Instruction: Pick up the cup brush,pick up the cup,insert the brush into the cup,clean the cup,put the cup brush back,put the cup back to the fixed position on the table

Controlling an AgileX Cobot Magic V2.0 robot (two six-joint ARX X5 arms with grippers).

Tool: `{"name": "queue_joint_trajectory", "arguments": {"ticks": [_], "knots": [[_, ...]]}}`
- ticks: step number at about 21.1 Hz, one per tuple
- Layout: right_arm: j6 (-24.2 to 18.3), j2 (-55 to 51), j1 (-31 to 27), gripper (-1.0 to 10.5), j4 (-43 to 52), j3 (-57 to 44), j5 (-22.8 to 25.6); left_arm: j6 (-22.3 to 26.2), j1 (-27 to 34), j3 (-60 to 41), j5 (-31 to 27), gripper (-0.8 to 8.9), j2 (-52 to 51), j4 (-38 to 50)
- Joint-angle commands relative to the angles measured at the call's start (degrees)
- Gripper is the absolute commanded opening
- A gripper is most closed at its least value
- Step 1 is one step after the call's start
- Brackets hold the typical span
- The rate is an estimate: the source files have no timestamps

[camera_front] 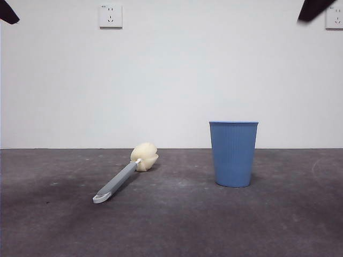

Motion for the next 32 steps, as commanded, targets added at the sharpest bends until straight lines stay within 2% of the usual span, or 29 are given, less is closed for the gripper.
{"name": "queue_joint_trajectory", "arguments": {"ticks": [1, 2, 7, 18, 20, 22, 23, 24, 26, 28, 30, 32], "knots": [[0.81, -1.25, 0.17, 0.5, -1.4, 1.31, -0.9, 2.01, 0.0, -0.26, 1.57, 0.07, -0.04, -0.92], [0.79, -1.73, 0.17, -0.1, -1.42, 1.33, -0.87, 2.1, 0.0, -0.26, 1.55, -0.06, -0.04, -1.46], [2.23, -2.29, 0.17, 0.0, -1.31, 1.33, -0.72, 3.32, 0.0, -0.26, 1.33, -0.03, -0.04, -2.45], [2.21, -2.29, 0.11, 0.0, -1.07, 1.33, -0.42, 3.32, 0.0, -0.26, 1.11, -0.03, -0.04, -2.25], [2.21, -2.29, 0.11, 0.0, -1.07, 1.33, -0.42, 5.55, 0.0, -0.26, 0.09, -0.03, -0.04, -1.27], [2.21, -2.29, 0.11, 0.0, -1.07, 1.33, -0.42, 7.45, 0.98, -0.31, -5.81, -0.03, -1.49, 6.19], [2.21, -2.29, 0.11, 0.0, -1.07, 1.33, -0.44, 10.12, 2.67, -0.35, -8.63, -0.03, -2.67, 12.33], [2.21, -2.29, 0.11, 0.0, -1.09, 1.33, -0.44, 13.05, 5.44, -0.57, -9.01, -0.03, -4.0, 18.6], [2.21, -2.29, 0.11, 0.0, -1.09, 1.33, -0.42, 16.09, 12.59, -3.43, -3.28, -0.03, -7.89, 32.24], [2.21, -2.29, 0.11, 0.0, -1.09, 1.33, -0.44, 16.79, 20.13, -9.05, 2.4, -0.03, -13.31, 43.17], [2.21, -2.29, 0.11, 0.0, -1.07, 1.33, -0.44, 17.03, 25.79, -16.59, 1.42, -0.03, -19.69, 49.62], [2.21, -2.29, 0.11, 0.0, -1.07, 1.33, -0.44, 17.0, 28.96, -24.04, -1.66, -0.03, -25.24, 53.55]]}}
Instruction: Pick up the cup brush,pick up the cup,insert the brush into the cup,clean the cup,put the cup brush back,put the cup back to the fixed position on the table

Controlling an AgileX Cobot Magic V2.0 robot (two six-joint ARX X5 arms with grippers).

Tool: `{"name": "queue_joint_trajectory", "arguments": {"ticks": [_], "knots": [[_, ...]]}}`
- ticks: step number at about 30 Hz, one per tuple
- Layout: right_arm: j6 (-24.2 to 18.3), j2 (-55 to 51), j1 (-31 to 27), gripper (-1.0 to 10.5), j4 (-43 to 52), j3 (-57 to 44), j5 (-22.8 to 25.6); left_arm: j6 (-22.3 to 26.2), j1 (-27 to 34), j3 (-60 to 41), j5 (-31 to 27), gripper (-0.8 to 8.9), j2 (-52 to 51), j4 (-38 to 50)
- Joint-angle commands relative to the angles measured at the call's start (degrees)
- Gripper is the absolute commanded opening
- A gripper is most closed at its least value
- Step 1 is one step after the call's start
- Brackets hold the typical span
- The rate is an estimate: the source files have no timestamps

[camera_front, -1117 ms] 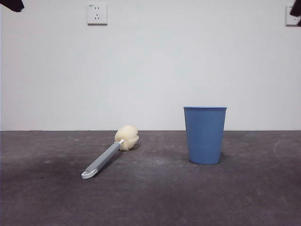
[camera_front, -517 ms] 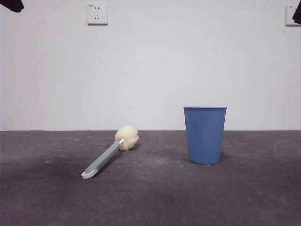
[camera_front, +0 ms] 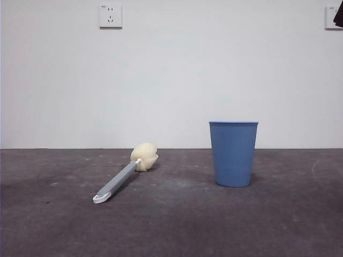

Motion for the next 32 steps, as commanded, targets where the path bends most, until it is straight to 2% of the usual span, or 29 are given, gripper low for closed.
{"name": "queue_joint_trajectory", "arguments": {"ticks": [1, 7, 14, 20, 29, 32], "knots": [[0.28, -0.15, 0.11, 0.0, 0.28, -0.02, 0.15, 1.03, 3.02, -9.55, -2.95, -0.03, -6.12, 3.82], [0.28, -0.15, 0.11, 0.0, 0.28, -0.02, 0.15, 0.72, 5.2, -26.05, -4.17, -0.03, -17.68, 5.95], [0.28, -0.15, 0.11, 0.0, 0.31, -0.02, 0.15, -1.18, 5.22, -37.22, -4.26, -0.03, -26.29, 5.75], [0.28, -0.15, 0.11, 0.0, 0.28, -0.02, 0.17, -2.47, 5.27, -40.89, -5.14, -0.03, -29.11, 2.51], [0.28, -0.15, 0.11, 0.0, 0.31, -0.02, 0.15, -3.54, 5.27, -40.89, -6.73, -0.03, -29.11, -9.53], [0.28, -0.15, 0.11, 0.0, 0.28, -0.02, 0.15, -3.72, 5.27, -40.89, -6.38, -0.03, -29.11, -9.18]]}}
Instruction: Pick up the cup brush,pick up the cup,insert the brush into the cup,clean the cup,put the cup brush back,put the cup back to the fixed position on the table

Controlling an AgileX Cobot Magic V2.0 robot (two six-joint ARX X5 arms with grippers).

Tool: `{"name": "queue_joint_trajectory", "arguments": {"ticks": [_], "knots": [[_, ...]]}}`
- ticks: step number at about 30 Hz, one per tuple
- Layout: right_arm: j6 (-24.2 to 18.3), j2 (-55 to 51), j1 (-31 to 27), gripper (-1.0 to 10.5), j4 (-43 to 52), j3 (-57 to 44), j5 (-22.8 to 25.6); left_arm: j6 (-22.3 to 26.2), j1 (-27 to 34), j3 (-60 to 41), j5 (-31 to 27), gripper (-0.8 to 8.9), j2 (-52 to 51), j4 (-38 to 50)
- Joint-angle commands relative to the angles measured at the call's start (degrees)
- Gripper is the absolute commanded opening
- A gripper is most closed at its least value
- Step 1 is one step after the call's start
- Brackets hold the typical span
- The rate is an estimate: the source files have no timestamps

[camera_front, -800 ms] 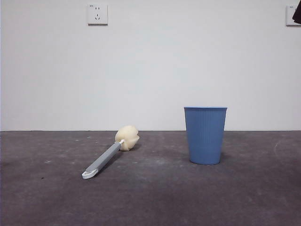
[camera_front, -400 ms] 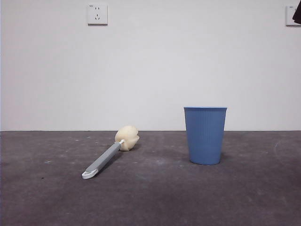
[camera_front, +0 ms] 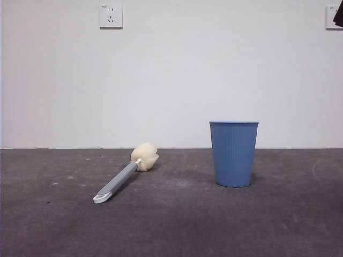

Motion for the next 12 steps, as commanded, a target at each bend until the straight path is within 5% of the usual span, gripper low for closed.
{"name": "queue_joint_trajectory", "arguments": {"ticks": [1, 12], "knots": [[0.28, -0.11, 0.11, 0.0, 0.28, -0.02, 0.15, -0.76, 0.15, -0.55, 0.44, -0.03, -0.17, -0.31], [0.28, -0.11, 0.11, 0.0, 0.31, -0.02, 0.15, -0.79, 0.13, -0.55, -0.04, -0.03, -0.17, -0.35]]}}
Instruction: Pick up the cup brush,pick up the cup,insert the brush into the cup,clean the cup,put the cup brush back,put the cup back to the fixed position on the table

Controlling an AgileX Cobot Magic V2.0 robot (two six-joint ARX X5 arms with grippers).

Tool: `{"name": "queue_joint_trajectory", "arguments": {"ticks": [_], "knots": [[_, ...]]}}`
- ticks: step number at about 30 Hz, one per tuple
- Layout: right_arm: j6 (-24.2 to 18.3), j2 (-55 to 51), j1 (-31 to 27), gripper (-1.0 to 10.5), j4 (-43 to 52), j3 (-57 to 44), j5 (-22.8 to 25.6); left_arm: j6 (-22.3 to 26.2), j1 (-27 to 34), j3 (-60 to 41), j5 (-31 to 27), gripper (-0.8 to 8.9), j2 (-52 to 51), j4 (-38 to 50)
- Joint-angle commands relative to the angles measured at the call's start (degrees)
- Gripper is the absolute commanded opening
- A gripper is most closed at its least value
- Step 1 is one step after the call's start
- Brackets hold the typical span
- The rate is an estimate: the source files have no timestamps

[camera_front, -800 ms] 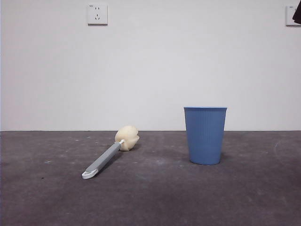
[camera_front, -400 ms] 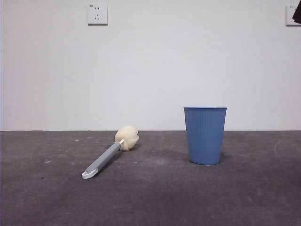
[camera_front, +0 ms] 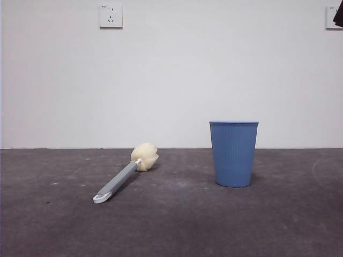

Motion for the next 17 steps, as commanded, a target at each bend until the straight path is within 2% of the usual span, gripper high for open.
{"name": "queue_joint_trajectory", "arguments": {"ticks": [1, 11, 12, 15, 17], "knots": [[0.28, -0.11, 0.11, 0.0, 0.28, -0.02, 0.15, -0.37, 0.13, -0.55, -0.07, -0.03, -0.15, -0.37], [-0.04, -0.13, 0.11, 0.0, 0.31, -0.02, 0.15, -0.37, 0.13, -0.55, -0.07, -0.03, -0.15, -0.37], [-3.74, -0.44, -0.04, 0.0, 0.57, -0.02, 0.81, -0.37, 0.13, -0.55, -0.07, -0.03, -0.15, -0.37], [-8.9, -2.51, -2.14, 0.0, 4.79, -0.15, 4.59, -0.37, 0.13, -0.55, -0.07, -0.03, -0.15, -0.37], [-12.39, -4.15, -4.63, 0.0, 11.06, -0.94, 4.2, -0.37, 0.13, -0.55, -0.07, -0.03, -0.15, -0.37]]}}
